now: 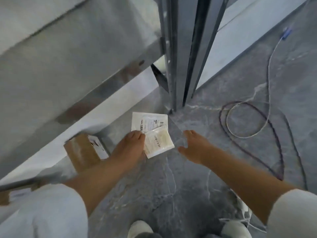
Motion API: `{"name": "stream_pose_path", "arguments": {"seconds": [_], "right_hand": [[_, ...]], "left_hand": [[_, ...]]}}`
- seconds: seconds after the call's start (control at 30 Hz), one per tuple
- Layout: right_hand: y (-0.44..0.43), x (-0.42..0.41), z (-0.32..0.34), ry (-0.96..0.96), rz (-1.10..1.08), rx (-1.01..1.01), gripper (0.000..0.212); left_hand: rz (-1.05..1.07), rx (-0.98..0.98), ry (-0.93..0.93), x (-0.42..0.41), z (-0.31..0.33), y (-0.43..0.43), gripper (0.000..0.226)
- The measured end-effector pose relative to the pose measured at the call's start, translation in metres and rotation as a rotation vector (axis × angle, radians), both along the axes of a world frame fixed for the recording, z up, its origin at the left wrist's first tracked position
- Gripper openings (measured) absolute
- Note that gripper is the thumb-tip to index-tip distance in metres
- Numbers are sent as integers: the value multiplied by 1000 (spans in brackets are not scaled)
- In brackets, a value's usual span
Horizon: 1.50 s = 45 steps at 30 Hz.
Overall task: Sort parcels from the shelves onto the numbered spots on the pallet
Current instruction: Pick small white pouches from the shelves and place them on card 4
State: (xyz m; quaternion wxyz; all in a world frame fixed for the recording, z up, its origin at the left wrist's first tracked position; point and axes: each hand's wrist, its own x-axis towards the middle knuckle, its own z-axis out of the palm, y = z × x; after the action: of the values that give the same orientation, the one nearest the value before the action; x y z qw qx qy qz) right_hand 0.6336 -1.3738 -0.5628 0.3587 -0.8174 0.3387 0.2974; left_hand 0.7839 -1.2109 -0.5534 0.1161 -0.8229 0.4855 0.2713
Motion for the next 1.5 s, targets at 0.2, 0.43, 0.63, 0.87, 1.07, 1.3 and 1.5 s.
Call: {"name": "stream_pose_path", "arguments": {"seconds": [0.2, 0.43, 0.63, 0.87, 1.07, 1.3, 1.5], "right_hand": [[18, 42, -115, 30, 61, -38, 67], [36, 74, -168, -45, -349, 146, 45], [49, 73, -156, -153, -585, 261, 15], [57, 37, -84, -108, -712, 196, 68], [39, -9, 54, -60, -790, 665, 29], [22, -70, 245, -95, -748, 568, 26], [-4, -100, 400, -281, -728, 432, 24]], "left_hand": [[-75, -224, -141, 32, -82, -50, 46], [-99, -11, -170, 56, -126, -60, 87], [266, -59, 14, 31, -122, -34, 51], [657, -185, 306, 3, -47, -7, 16], [935, -247, 460, -24, 78, 0, 21], [870, -252, 587, -85, 244, -11, 31], [777, -471, 522, -121, 393, -21, 38]]}}
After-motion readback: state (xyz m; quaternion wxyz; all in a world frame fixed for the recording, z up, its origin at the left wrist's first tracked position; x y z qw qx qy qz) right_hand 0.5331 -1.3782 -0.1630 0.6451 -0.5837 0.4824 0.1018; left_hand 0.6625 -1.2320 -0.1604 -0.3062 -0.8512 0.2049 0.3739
